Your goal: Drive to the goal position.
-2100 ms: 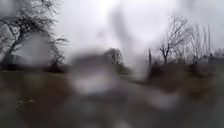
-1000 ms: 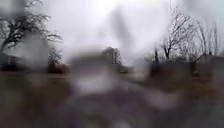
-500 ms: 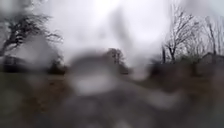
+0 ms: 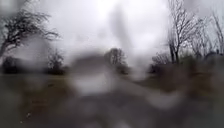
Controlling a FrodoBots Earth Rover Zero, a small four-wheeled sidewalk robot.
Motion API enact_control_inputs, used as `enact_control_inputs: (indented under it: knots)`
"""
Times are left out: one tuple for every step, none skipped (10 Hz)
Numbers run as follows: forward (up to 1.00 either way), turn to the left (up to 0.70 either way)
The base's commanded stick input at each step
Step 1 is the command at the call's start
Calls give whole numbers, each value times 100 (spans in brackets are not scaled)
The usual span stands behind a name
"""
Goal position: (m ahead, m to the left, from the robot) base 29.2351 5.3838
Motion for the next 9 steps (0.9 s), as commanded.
enact_control_inputs:
  knots:
    - [85,0]
    - [85,0]
    - [85,0]
    - [85,0]
    - [85,0]
    - [85,0]
    - [85,0]
    - [85,0]
    - [85,0]
